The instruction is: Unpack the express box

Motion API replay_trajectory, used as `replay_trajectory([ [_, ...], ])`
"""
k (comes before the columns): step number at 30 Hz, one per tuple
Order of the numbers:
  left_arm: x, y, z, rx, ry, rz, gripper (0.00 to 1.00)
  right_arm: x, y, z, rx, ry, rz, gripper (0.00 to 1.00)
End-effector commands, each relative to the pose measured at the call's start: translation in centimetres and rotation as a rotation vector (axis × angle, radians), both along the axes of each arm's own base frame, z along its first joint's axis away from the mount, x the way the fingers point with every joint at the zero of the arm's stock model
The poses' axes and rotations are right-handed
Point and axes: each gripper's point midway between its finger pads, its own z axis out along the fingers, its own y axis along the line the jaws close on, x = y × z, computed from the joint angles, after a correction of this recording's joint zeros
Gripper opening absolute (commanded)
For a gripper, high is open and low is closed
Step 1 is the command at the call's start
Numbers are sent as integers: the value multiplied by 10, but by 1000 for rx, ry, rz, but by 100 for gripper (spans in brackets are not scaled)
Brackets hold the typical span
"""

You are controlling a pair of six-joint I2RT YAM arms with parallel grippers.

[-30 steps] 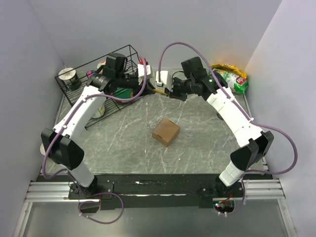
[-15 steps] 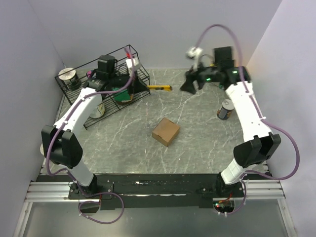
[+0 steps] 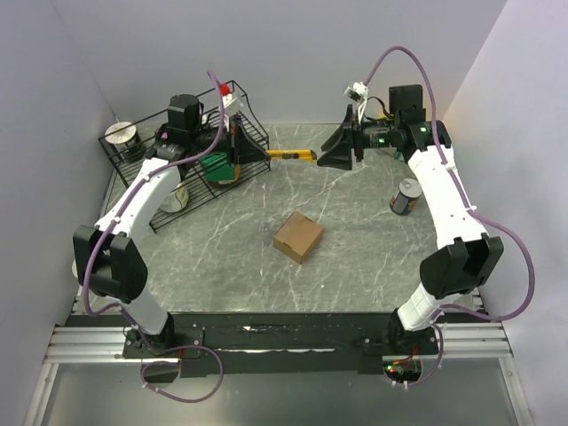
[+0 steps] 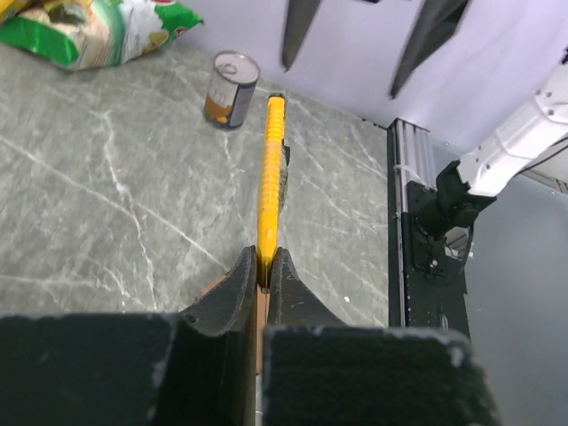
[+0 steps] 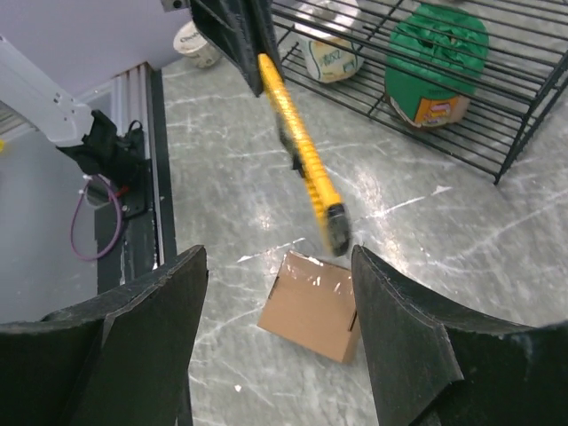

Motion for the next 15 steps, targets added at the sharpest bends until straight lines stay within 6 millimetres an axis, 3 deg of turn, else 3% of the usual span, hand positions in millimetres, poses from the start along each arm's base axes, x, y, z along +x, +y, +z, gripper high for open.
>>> replay_trajectory([
  [1, -12, -2, 26, -51, -30, -65, 1, 8, 11, 8, 36, -29, 48, 73],
  [10, -12, -4, 23, -53, -10, -94, 1, 18, 32, 4, 56, -20, 95, 70],
  [13, -11, -4, 22, -56, -4, -101, 1, 19, 40, 6, 64, -21, 120, 56],
  [14, -10, -4, 23, -56, -7, -98, 1, 18, 42, 6, 68, -19, 128, 45],
  [15, -9, -3, 21, -55, -1, -95, 1, 17, 43, 7, 70, -12, 136, 40],
])
